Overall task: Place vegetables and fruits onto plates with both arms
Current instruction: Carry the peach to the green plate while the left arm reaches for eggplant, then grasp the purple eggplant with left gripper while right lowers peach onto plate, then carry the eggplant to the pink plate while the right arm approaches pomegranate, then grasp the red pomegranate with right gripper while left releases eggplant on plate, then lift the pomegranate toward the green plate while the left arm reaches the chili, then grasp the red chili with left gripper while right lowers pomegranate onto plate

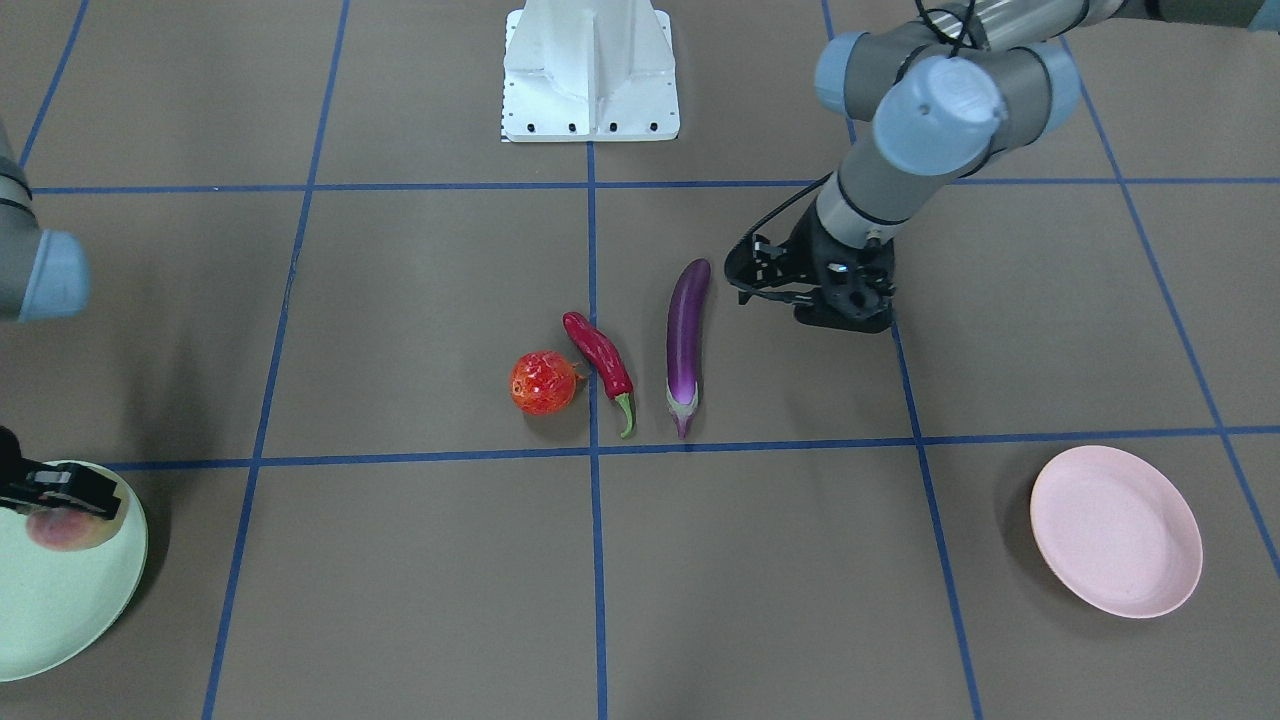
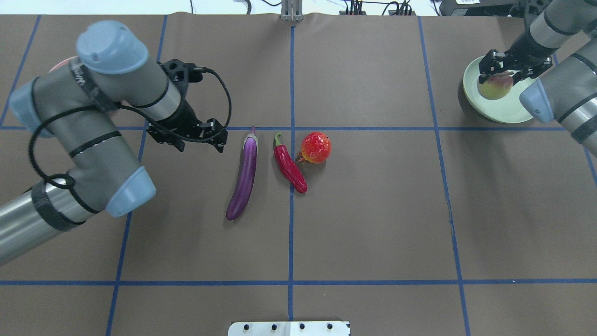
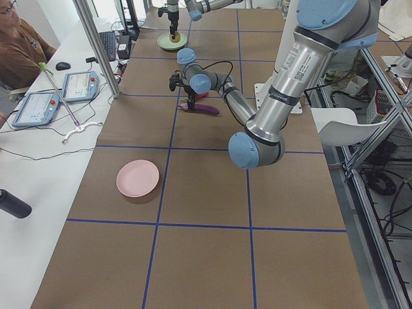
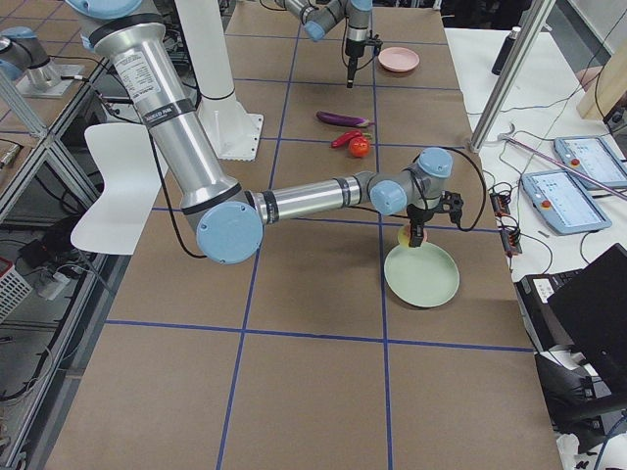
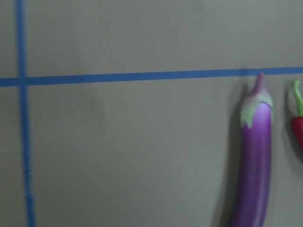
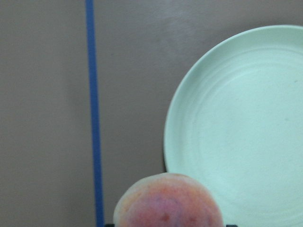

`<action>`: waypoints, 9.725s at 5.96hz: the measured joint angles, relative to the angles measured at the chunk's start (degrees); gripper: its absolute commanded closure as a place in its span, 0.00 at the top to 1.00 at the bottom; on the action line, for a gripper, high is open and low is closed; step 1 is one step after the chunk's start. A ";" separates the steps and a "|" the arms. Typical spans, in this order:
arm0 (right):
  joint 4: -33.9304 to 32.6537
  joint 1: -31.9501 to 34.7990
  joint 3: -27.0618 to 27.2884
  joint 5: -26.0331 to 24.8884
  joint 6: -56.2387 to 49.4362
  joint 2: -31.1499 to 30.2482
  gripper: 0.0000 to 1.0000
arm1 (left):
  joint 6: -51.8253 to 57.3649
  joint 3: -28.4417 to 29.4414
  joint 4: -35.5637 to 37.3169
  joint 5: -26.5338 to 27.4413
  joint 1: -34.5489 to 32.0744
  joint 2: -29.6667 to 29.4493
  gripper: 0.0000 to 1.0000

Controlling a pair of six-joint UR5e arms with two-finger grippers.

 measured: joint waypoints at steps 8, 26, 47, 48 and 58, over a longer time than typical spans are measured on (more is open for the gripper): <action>0.30 1.05 -8.53 -4.08 -6.28 -0.50 1.00 | 0.65 14.18 0.96 10.05 7.30 -10.04 0.99; 0.45 -28.59 27.32 -9.69 33.43 -1.99 1.00 | 11.10 54.24 -7.80 -4.95 -29.46 -7.95 0.32; 17.93 -32.25 9.34 -24.72 63.54 11.97 0.00 | -8.99 17.60 5.08 -11.10 -16.33 -6.80 1.00; 17.70 -27.83 9.18 -20.48 60.92 11.31 0.00 | -14.49 15.07 5.12 -10.56 -12.61 -8.21 1.00; 10.78 -2.25 -7.60 -15.28 19.61 2.20 0.30 | -27.81 31.38 2.77 3.14 6.74 -24.88 1.00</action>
